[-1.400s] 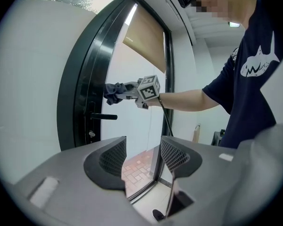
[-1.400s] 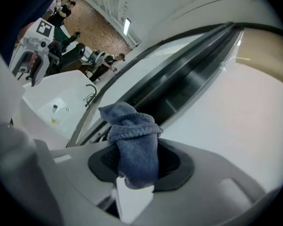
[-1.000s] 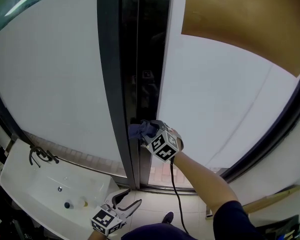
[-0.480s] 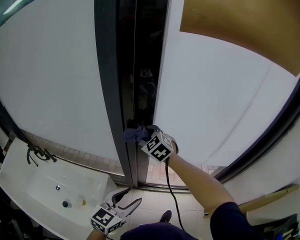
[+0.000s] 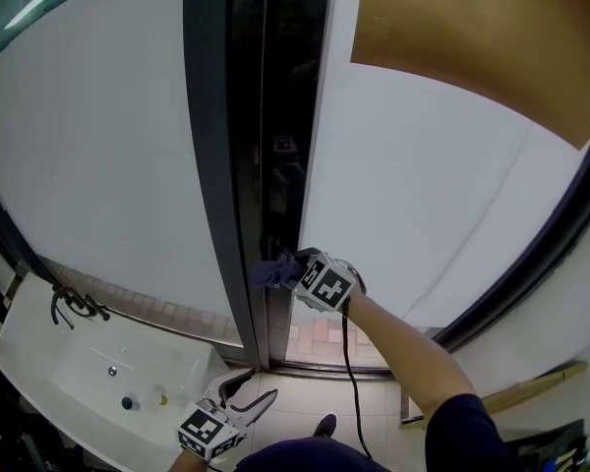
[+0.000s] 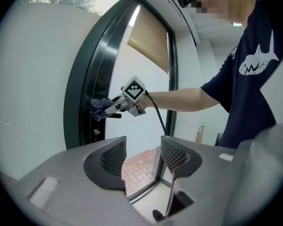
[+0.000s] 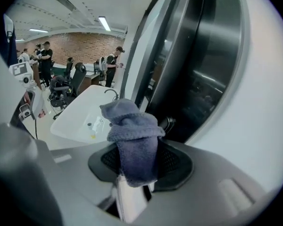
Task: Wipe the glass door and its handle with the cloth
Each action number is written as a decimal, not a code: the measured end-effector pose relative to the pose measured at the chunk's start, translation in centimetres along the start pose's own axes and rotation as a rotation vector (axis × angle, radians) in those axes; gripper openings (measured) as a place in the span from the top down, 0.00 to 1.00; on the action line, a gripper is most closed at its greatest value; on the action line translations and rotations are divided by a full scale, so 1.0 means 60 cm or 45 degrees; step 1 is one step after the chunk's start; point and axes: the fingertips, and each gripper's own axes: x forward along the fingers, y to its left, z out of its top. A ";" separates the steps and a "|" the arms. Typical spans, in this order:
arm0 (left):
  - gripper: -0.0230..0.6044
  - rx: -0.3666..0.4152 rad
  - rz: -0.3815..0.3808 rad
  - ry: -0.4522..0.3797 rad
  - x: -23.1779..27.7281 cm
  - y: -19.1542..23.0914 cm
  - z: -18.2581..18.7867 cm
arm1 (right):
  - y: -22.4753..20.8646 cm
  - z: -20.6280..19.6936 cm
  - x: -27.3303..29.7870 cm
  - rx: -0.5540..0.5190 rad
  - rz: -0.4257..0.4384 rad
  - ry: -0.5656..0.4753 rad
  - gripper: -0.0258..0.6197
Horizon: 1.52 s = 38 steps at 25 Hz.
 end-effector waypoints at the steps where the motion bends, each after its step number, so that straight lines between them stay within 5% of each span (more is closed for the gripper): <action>1: 0.61 0.000 0.000 0.000 0.000 0.000 0.000 | 0.001 -0.005 -0.004 -0.035 -0.003 0.018 0.73; 18: 0.61 0.004 0.004 -0.014 -0.010 0.011 0.001 | -0.043 -0.115 -0.118 -0.199 -0.090 0.249 0.73; 24: 0.61 -0.002 0.009 -0.015 -0.011 0.010 0.000 | -0.053 0.007 -0.093 0.129 -0.006 -0.044 0.73; 31: 0.61 -0.004 0.014 -0.020 -0.010 0.000 0.000 | -0.029 0.000 0.010 0.442 0.162 0.049 0.73; 38: 0.61 -0.013 0.014 -0.014 -0.008 -0.005 -0.005 | -0.024 -0.033 -0.010 0.436 0.296 0.087 0.73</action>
